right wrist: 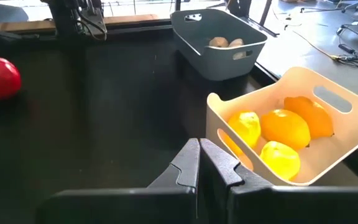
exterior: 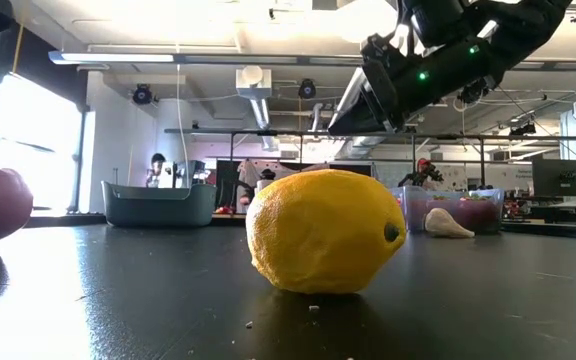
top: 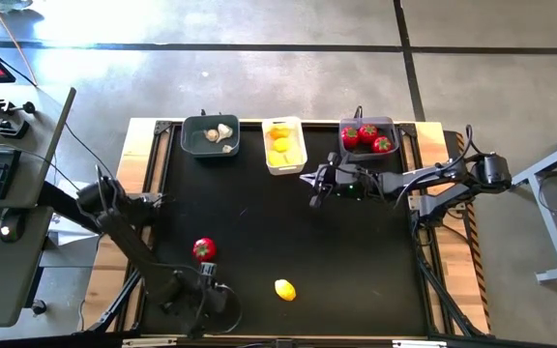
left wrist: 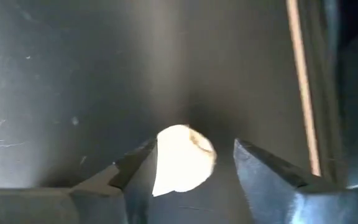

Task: Sort produce into baskets
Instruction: Put the white garlic into the blue bin

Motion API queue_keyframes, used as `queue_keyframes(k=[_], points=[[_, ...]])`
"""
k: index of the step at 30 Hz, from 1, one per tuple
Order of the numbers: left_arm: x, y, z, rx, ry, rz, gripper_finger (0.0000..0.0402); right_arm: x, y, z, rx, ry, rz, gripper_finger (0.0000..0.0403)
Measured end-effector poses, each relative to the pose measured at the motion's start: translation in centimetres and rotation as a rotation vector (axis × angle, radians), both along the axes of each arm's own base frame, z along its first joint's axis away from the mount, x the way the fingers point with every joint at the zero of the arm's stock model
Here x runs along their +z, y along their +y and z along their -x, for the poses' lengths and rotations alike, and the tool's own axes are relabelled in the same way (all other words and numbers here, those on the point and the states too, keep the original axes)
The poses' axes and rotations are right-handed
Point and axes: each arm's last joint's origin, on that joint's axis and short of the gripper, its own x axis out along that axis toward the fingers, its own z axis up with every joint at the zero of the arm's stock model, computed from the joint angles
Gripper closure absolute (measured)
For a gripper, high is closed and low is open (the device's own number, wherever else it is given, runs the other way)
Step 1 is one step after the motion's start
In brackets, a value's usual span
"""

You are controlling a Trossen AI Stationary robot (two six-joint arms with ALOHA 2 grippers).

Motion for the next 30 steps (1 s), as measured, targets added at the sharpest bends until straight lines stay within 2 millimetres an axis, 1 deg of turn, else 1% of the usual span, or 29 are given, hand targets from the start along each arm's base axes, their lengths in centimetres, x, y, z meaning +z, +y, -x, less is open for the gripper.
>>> queue_keyframes(k=[3,5,10,17,25,28,30], points=[[-0.3,0.4,-0.2,0.013,0.031,-0.036,0.0177,-0.1,0.0,0.0,0.000,0.014,-0.001,0.0403],[-0.4,0.6,-0.4,0.016,0.041,-0.028,0.0166,-0.2,0.0,0.1,0.000,0.020,-0.002,0.0403],[-0.4,0.7,-0.4,0.007,0.068,-0.013,0.0152,-0.3,0.0,0.1,0.000,0.032,-0.003,0.0403],[-1.9,0.4,-0.5,-0.095,0.108,-0.088,0.0151,-0.4,0.0,0.1,0.000,0.040,-0.004,0.0403],[-3.1,0.3,-0.7,-0.121,0.134,-0.125,0.0152,-0.4,0.0,0.2,0.000,0.041,-0.004,0.0403],[-3.2,0.3,-0.7,-0.129,0.128,-0.132,0.0164,-0.4,0.0,0.2,0.000,0.043,-0.004,0.0403],[-3.2,0.3,-0.7,-0.128,0.120,-0.142,0.0180,-0.4,0.0,0.2,0.000,0.043,-0.004,0.0403]])
